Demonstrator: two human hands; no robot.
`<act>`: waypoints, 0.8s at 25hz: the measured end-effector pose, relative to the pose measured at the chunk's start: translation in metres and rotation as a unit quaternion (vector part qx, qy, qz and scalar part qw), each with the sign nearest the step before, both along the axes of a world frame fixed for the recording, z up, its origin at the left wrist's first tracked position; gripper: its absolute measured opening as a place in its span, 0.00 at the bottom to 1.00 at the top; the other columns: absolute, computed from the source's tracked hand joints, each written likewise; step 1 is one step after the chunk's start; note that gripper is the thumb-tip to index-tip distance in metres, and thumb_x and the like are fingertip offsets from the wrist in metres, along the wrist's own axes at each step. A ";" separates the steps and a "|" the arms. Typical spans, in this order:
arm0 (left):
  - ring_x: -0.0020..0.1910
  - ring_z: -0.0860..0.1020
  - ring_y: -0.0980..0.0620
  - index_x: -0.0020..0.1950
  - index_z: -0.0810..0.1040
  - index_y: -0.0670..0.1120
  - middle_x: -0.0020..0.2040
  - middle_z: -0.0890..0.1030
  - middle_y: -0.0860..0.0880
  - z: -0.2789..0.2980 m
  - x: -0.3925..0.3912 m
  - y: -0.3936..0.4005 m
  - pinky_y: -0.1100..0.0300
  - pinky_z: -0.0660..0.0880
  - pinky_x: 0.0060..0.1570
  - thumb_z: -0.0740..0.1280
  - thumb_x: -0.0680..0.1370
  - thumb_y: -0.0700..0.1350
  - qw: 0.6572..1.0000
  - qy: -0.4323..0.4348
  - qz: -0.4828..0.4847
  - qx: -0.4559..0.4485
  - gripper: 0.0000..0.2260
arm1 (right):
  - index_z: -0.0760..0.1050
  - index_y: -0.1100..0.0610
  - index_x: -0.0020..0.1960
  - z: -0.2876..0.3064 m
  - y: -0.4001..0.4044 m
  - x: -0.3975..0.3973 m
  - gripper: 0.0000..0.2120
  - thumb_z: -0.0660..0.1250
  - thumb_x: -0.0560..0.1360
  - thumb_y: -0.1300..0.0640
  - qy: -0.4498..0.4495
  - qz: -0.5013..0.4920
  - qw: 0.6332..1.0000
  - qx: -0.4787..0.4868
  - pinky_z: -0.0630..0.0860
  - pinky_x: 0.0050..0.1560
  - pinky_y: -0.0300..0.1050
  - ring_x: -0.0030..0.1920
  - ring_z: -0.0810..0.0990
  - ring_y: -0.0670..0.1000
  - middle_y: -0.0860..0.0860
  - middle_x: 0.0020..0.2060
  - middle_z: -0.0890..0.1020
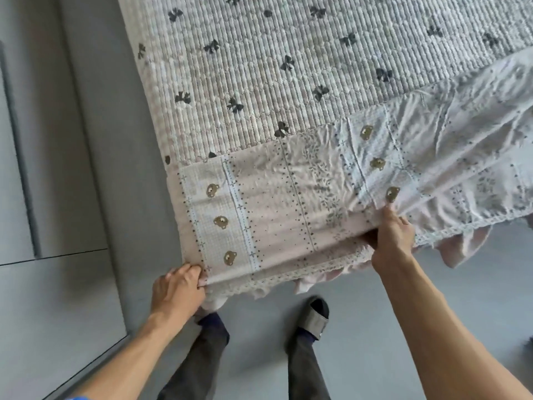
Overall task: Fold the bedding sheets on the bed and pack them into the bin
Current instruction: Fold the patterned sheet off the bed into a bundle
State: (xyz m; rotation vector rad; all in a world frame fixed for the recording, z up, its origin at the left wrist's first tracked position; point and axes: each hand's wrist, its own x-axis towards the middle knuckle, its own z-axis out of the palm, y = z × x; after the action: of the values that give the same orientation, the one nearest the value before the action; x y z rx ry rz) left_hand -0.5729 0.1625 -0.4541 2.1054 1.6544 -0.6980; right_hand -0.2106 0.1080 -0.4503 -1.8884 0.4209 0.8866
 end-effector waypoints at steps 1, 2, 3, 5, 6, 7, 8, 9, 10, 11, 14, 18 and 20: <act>0.47 0.80 0.43 0.44 0.80 0.48 0.49 0.83 0.50 0.001 0.003 -0.005 0.55 0.73 0.42 0.64 0.75 0.43 1.000 0.005 0.006 0.010 0.06 | 0.76 0.57 0.45 -0.001 -0.006 0.007 0.10 0.66 0.79 0.50 0.004 0.002 1.000 -0.006 0.82 0.48 0.53 0.42 0.82 0.54 0.57 0.44 0.82; 0.45 0.80 0.42 0.42 0.80 0.47 0.46 0.83 0.49 0.002 0.002 -0.009 0.55 0.73 0.40 0.65 0.74 0.41 1.000 0.011 0.014 0.014 0.05 | 0.76 0.56 0.43 -0.003 -0.014 0.010 0.10 0.66 0.78 0.51 0.005 0.010 1.000 -0.015 0.81 0.52 0.55 0.44 0.82 0.55 0.58 0.45 0.83; 0.43 0.80 0.41 0.40 0.80 0.46 0.45 0.83 0.48 0.005 0.000 -0.012 0.55 0.73 0.38 0.65 0.72 0.39 0.999 0.023 0.021 0.011 0.05 | 0.77 0.55 0.43 -0.003 -0.022 0.011 0.09 0.66 0.78 0.51 0.009 0.013 1.000 -0.017 0.81 0.54 0.57 0.47 0.83 0.55 0.56 0.46 0.84; 0.41 0.80 0.41 0.39 0.77 0.45 0.43 0.83 0.46 0.006 0.001 -0.017 0.54 0.74 0.37 0.65 0.71 0.38 0.999 0.042 0.017 0.016 0.03 | 0.78 0.54 0.44 -0.002 -0.036 0.010 0.06 0.66 0.79 0.54 0.018 -0.015 0.999 0.029 0.80 0.55 0.58 0.47 0.84 0.53 0.53 0.46 0.84; 0.43 0.81 0.41 0.40 0.77 0.45 0.44 0.83 0.46 0.007 0.000 -0.023 0.55 0.74 0.38 0.64 0.72 0.39 0.998 0.063 0.015 0.011 0.03 | 0.78 0.54 0.45 -0.001 -0.045 0.009 0.06 0.66 0.80 0.55 0.020 -0.032 0.998 0.040 0.81 0.55 0.57 0.45 0.84 0.52 0.52 0.46 0.84; 0.45 0.81 0.41 0.43 0.78 0.46 0.45 0.83 0.46 0.008 0.000 -0.030 0.55 0.74 0.39 0.63 0.73 0.39 0.996 0.088 0.016 0.006 0.05 | 0.78 0.54 0.45 -0.002 -0.054 0.006 0.06 0.66 0.80 0.56 0.022 -0.037 0.998 0.034 0.81 0.56 0.57 0.44 0.83 0.50 0.52 0.46 0.83; 0.47 0.82 0.42 0.46 0.79 0.47 0.47 0.84 0.47 0.010 0.001 -0.038 0.56 0.74 0.40 0.62 0.74 0.40 0.994 0.110 0.020 -0.001 0.07 | 0.79 0.54 0.45 -0.005 -0.064 0.003 0.06 0.67 0.80 0.56 0.028 -0.029 0.999 0.022 0.80 0.56 0.56 0.44 0.83 0.50 0.52 0.46 0.83; 0.49 0.82 0.43 0.49 0.80 0.48 0.49 0.84 0.48 0.010 0.002 -0.044 0.56 0.74 0.42 0.61 0.75 0.40 0.992 0.124 0.021 -0.006 0.09 | 0.79 0.54 0.45 -0.004 -0.073 0.000 0.06 0.66 0.80 0.55 0.040 -0.019 0.999 0.013 0.80 0.56 0.56 0.44 0.83 0.51 0.53 0.47 0.83; 0.51 0.82 0.45 0.52 0.80 0.50 0.51 0.83 0.49 0.008 0.002 -0.048 0.57 0.74 0.44 0.60 0.76 0.40 0.991 0.131 0.022 -0.013 0.10 | 0.79 0.54 0.46 -0.005 -0.079 -0.001 0.06 0.66 0.80 0.54 0.050 -0.012 0.999 0.008 0.80 0.56 0.56 0.43 0.83 0.52 0.54 0.47 0.83; 0.52 0.81 0.46 0.54 0.79 0.51 0.53 0.83 0.50 0.006 0.002 -0.050 0.57 0.74 0.45 0.60 0.77 0.41 0.990 0.140 0.025 -0.024 0.11 | 0.79 0.54 0.46 -0.005 -0.082 -0.001 0.07 0.66 0.80 0.54 0.061 0.001 0.998 0.001 0.81 0.54 0.56 0.42 0.83 0.53 0.55 0.47 0.83; 0.55 0.80 0.46 0.55 0.74 0.53 0.55 0.82 0.51 -0.001 0.005 -0.047 0.57 0.74 0.47 0.61 0.76 0.45 0.984 0.144 0.030 -0.099 0.09 | 0.76 0.57 0.45 -0.007 -0.077 0.008 0.09 0.65 0.80 0.52 0.092 0.076 0.992 -0.043 0.81 0.44 0.52 0.38 0.82 0.56 0.56 0.41 0.82; 0.46 0.80 0.47 0.41 0.70 0.53 0.47 0.81 0.52 0.026 0.049 -0.034 0.57 0.76 0.44 0.63 0.76 0.48 0.994 0.068 0.026 -0.080 0.04 | 0.77 0.55 0.44 0.022 -0.081 0.033 0.16 0.68 0.71 0.41 -0.031 0.165 0.976 -0.137 0.81 0.46 0.54 0.40 0.81 0.57 0.53 0.38 0.83; 0.38 0.79 0.53 0.45 0.71 0.55 0.45 0.81 0.54 0.060 0.094 -0.030 0.58 0.78 0.37 0.62 0.78 0.47 0.998 -0.026 0.005 -0.053 0.03 | 0.76 0.53 0.54 0.071 -0.086 0.046 0.16 0.68 0.72 0.44 -0.107 0.170 0.972 -0.124 0.79 0.53 0.55 0.47 0.81 0.55 0.51 0.46 0.82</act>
State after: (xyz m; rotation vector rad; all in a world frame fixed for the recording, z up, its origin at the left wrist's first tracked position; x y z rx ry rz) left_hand -0.4788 0.1330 -0.3940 2.0229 1.5653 -0.7060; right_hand -0.1648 0.0215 -0.3790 -2.3066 0.0766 0.8674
